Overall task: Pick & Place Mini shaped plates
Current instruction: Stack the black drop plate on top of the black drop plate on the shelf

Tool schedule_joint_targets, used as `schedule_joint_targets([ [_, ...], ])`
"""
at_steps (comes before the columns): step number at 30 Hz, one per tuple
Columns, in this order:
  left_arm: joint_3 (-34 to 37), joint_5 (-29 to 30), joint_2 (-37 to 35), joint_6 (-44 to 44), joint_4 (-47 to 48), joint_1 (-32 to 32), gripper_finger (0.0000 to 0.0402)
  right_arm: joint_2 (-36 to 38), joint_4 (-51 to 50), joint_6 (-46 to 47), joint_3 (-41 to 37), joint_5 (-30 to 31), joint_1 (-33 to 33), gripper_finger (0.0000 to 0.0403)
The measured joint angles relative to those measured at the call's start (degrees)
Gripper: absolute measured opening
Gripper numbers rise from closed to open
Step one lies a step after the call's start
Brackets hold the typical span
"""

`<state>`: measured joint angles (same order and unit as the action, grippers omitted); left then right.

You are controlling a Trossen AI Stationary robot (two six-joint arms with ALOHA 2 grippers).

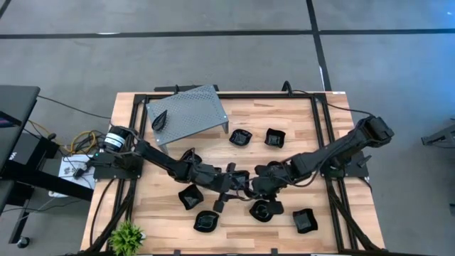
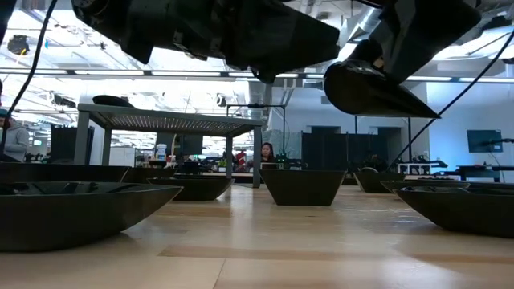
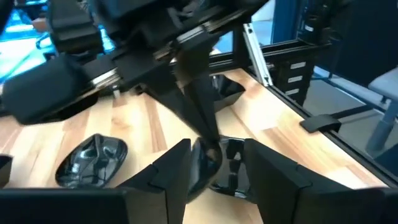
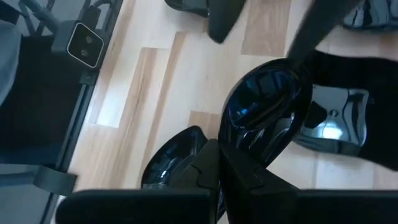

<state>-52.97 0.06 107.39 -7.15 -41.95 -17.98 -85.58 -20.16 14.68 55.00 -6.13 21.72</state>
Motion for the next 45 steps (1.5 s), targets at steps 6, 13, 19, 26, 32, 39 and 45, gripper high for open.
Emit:
schedule_joint_targets([
  [6, 0.0, 0.3, 0.0, 0.3, 0.0, 0.7, 0.014, 0.0, -0.1, -4.2, 0.0, 0.0, -1.6, 0.0],
  [13, 0.0, 0.4, 0.0, 0.6, 3.0, 1.8, 0.0129, 0.0, -2.6, -10.6, 1.3, 0.0, -3.4, 0.0],
  [19, 0.0, 0.1, 0.0, 0.6, 3.4, 2.4, 0.0116, 0.0, -8.9, -12.3, 5.2, 0.0, -3.6, 0.0],
  [26, 0.0, -0.1, 0.0, 0.4, 3.4, 2.6, 0.0093, 0.0, -11.8, -13.8, 6.2, 0.0, -4.0, 0.0],
  [32, 0.0, -1.7, 0.0, 0.3, 3.4, 2.6, 0.0076, 0.0, -11.1, -13.8, 6.2, -0.2, -4.6, 0.0],
  [39, 0.1, -2.5, 0.0, -0.5, 3.5, 2.5, 0.0024, 0.0, -10.4, -15.3, 6.2, 0.1, -4.7, 0.0],
  [45, 0.2, -3.1, 0.0, -0.5, 3.8, 2.5, 0.0016, 0.0, -9.5, -15.3, 6.2, 0.2, -4.7, 0.0007],
])
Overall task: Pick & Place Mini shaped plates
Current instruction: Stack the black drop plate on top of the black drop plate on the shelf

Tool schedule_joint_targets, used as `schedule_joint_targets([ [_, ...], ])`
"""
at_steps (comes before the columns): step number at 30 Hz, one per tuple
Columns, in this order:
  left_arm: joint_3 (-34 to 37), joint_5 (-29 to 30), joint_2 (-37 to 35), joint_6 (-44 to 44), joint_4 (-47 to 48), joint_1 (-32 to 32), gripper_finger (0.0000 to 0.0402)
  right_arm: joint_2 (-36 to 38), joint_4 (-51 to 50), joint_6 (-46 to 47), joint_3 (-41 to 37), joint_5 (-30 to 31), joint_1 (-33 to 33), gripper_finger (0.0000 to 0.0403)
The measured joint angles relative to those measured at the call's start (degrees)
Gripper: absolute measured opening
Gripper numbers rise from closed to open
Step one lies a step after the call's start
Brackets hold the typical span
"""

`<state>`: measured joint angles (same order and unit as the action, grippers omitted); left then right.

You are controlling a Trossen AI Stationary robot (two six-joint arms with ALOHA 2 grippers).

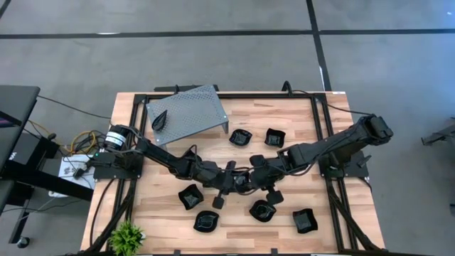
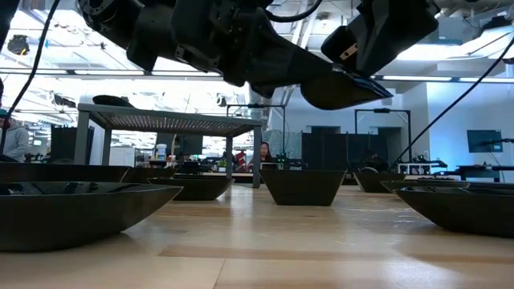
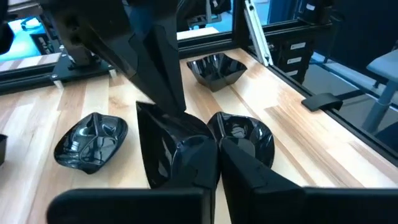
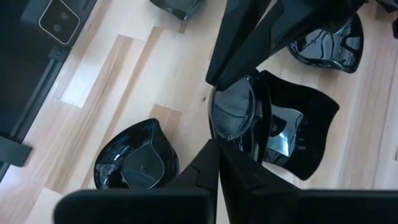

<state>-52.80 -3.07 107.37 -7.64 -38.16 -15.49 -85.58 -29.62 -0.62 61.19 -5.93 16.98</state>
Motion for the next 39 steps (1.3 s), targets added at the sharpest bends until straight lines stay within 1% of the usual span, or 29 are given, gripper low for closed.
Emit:
schedule_joint_targets([
  [3, 0.0, -0.8, 0.0, 0.2, -0.3, 0.1, 0.0016, 0.0, 0.8, 0.0, 0.0, 0.0, -0.3, 0.0027],
  [9, -0.1, -0.8, 0.0, 1.1, 0.1, -0.2, 0.001, 0.0, 2.8, 0.0, 0.4, 0.0, -0.7, 0.0084],
  [13, -0.1, -0.9, 0.0, 2.3, 0.7, -0.2, 0.0012, 0.0, -0.2, 0.0, 4.8, 0.0, -0.7, 0.011],
  [16, -0.1, -0.7, 0.0, 2.3, 0.8, -0.5, 0.0009, 0.0, -8.5, 0.1, 10.9, 0.1, -0.7, 0.0121],
  [19, -0.1, 1.2, -0.7, 2.4, 0.9, -1.0, 0.0011, 0.1, -21.9, 0.1, 19.5, 1.2, -0.6, 0.0126],
  [22, -0.1, 1.8, -4.1, 2.5, 1.7, -1.5, 0.0016, 1.0, -32.8, 0.1, 26.2, 7.8, 0.9, 0.0126],
  [23, -0.1, 2.3, -6.1, 2.2, 2.9, -1.7, 0.0017, 1.9, -34.4, -0.2, 27.4, 10.2, 1.5, 0.0124],
  [25, -0.1, 4.8, -11.2, 1.0, 7.4, -1.9, 0.0016, 5.1, -33.2, -2.0, 27.5, 13.7, 2.7, 0.012],
  [27, -0.1, 9.0, -17.1, -0.2, 14.3, -2.2, 0.0013, 9.3, -28.4, -4.6, 24.5, 13.6, 3.4, 0.0116],
  [29, -0.1, 14.5, -23.7, -1.4, 23.2, -2.3, 0.0011, 14.0, -20.4, -8.1, 18.3, 11.6, 3.2, 0.0111],
  [31, -0.1, 21.3, -30.4, -1.2, 32.6, -2.6, 0.001, 19.0, -10.3, -10.6, 9.6, 9.5, 2.4, 0.0108],
  [33, -0.2, 28.1, -36.6, -0.2, 42.4, -3.2, 0.0011, 23.3, 2.7, -11.6, -0.6, 8.7, 1.3, 0.0105],
  [36, -0.2, 37.0, -44.9, 5.3, 57.0, -4.3, 0.0011, 26.9, 22.3, -11.8, -15.2, 8.7, -0.5, 0.0103],
  [37, -0.2, 39.0, -47.3, 8.4, 61.5, -4.6, 0.0011, 27.2, 27.6, -11.8, -19.2, 8.7, -1.1, 0.0103],
  [39, -0.2, 40.7, -51.6, 15.5, 70.9, -5.0, 0.001, 27.4, 34.9, -11.5, -25.6, 8.6, -2.2, 0.0103],
])
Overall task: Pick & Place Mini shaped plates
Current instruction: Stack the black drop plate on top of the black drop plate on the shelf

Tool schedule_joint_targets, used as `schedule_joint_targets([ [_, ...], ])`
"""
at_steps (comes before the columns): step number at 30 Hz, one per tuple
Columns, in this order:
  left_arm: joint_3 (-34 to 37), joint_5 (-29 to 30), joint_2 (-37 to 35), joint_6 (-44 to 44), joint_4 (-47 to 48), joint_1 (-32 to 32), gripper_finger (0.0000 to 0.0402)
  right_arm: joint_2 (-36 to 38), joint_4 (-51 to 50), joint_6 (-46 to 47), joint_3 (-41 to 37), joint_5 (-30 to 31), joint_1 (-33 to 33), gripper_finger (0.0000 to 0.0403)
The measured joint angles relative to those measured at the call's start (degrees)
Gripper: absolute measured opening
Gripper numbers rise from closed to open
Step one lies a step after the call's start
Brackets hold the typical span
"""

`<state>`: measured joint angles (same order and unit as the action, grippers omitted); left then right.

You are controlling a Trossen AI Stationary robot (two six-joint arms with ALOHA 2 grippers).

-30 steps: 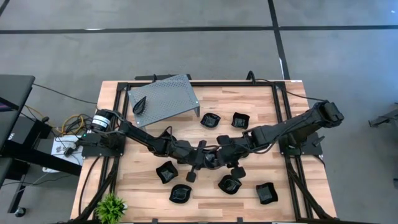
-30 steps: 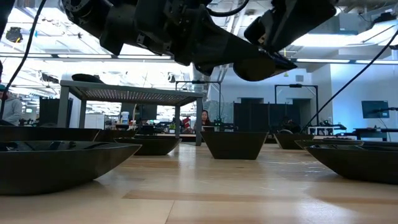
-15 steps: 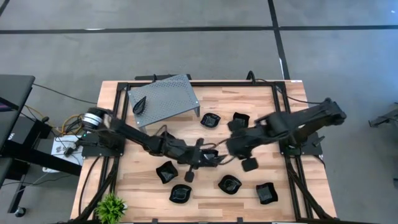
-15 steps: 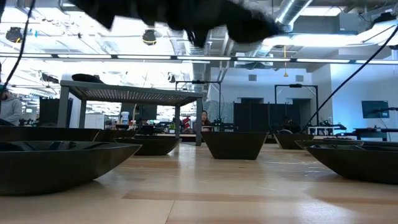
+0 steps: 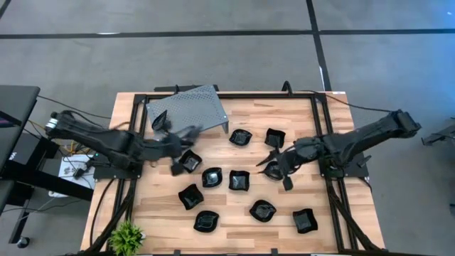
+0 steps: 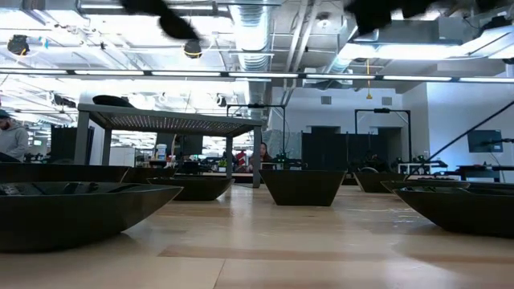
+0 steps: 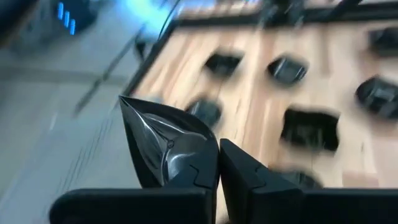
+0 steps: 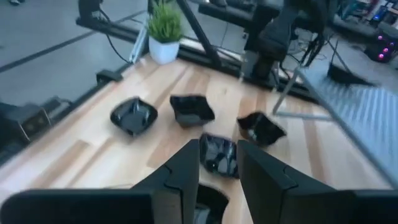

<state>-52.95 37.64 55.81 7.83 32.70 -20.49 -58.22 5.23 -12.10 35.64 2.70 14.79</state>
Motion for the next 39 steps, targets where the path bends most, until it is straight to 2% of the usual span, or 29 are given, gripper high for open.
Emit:
schedule_joint_targets([
  [3, 0.4, 2.1, -4.0, 9.8, 12.1, -0.1, 0.001, -0.3, 4.6, -0.3, -4.5, 0.0, -1.8, 0.0103],
  [5, 1.0, 5.9, -5.2, 13.1, 17.7, -0.1, 0.001, -0.3, 5.1, 0.9, -4.6, 0.1, -3.3, 0.0103],
  [9, 1.2, 13.6, -5.6, 13.3, 22.1, 1.6, 0.0011, 0.3, 5.4, 2.1, -3.9, 0.1, -5.3, 0.0103],
  [13, 1.2, 14.5, -5.6, 15.6, 24.6, 6.7, 0.0011, 0.2, 5.7, 2.1, -3.8, 0.1, -5.5, 0.0103],
  [18, 1.2, 12.3, -5.6, 19.7, 33.4, 14.8, 0.0011, 0.2, 5.7, 2.1, -3.8, 0.1, -5.5, 0.0103],
  [23, 1.3, 5.5, -5.5, 21.4, 37.4, 21.2, 0.001, 0.2, 5.7, 2.1, -3.8, 0.1, -5.5, 0.0103],
  [27, 1.3, 4.0, -5.2, 19.1, 37.4, 23.2, 0.001, 0.2, 5.7, 2.1, -3.8, 0.1, -5.5, 0.0103],
  [32, 1.3, -2.2, -4.6, 15.0, 37.3, 25.3, 0.001, 0.1, 5.8, 1.8, -3.8, 0.1, -5.5, 0.0103],
  [39, 1.3, -3.0, -4.8, 7.1, 37.1, 25.4, 0.0009, 0.1, 6.2, 1.0, -3.8, 0.1, -5.5, 0.0103],
])
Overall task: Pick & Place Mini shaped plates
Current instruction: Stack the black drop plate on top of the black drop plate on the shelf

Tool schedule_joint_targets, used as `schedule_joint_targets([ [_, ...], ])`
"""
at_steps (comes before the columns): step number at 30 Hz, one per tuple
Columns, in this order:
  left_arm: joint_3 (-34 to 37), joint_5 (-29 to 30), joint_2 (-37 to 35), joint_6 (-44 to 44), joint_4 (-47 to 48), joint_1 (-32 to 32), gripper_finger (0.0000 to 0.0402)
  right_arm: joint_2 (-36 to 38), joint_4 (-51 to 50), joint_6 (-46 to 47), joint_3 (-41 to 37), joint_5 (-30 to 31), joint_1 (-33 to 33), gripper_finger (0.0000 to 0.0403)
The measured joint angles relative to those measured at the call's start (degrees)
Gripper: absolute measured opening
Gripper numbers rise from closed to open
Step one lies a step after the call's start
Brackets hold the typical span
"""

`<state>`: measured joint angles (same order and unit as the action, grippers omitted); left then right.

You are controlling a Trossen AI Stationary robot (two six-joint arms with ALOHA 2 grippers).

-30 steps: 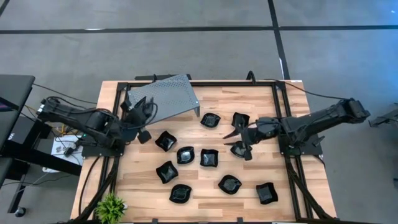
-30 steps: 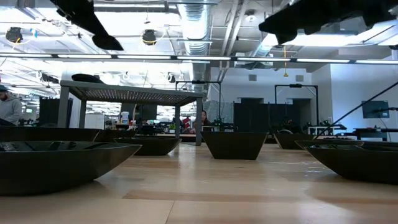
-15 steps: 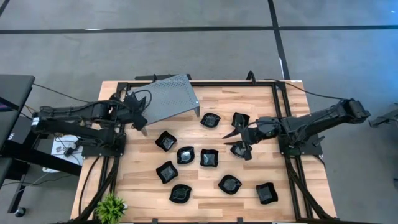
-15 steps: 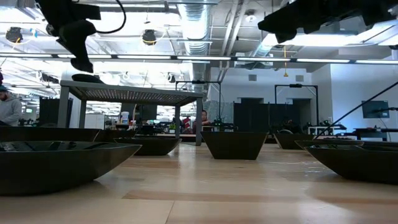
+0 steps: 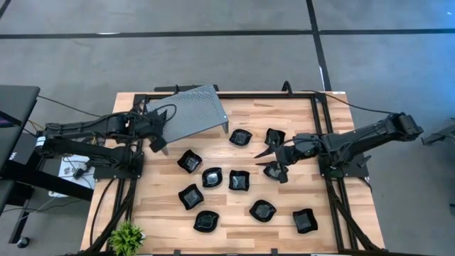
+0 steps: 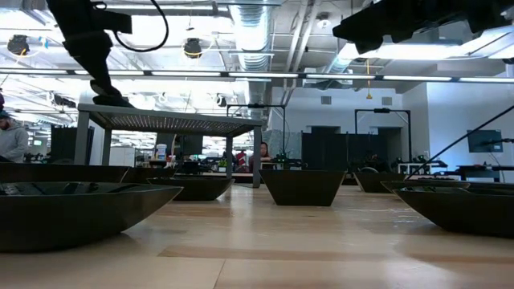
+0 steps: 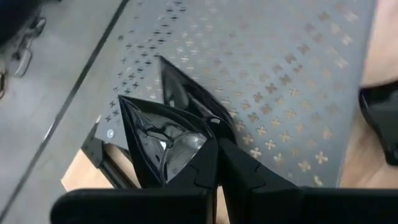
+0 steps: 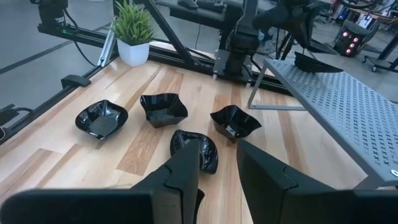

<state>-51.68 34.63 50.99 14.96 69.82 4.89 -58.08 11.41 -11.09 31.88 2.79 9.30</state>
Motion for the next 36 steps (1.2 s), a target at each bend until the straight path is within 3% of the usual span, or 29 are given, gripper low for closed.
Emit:
schedule_joint_targets([
  [8, 0.0, -1.3, 0.1, -7.2, 0.0, 0.0, 0.0009, 0.0, 1.2, -2.4, 0.0, 0.0, 0.0, 0.0103],
  [13, 0.0, -6.8, 0.1, -7.8, -0.2, 0.0, 0.0008, 0.0, 1.2, -2.9, 0.0, 0.0, 0.0, 0.0103],
  [21, 0.0, -6.9, 0.1, -10.3, -1.4, 0.0, 0.0008, 0.0, 1.5, -3.4, 0.0, 0.0, 0.0, 0.0103],
  [31, 0.0, -5.7, 0.1, -24.2, -1.7, 0.0, 0.0008, 0.0, 1.5, -4.9, 0.0, 0.0, 0.0, 0.0103],
  [36, 0.0, -4.7, 0.1, -25.2, -1.2, 0.9, 0.0009, 0.0, 1.5, -4.9, 0.0, 0.0, 0.0, 0.0103],
])
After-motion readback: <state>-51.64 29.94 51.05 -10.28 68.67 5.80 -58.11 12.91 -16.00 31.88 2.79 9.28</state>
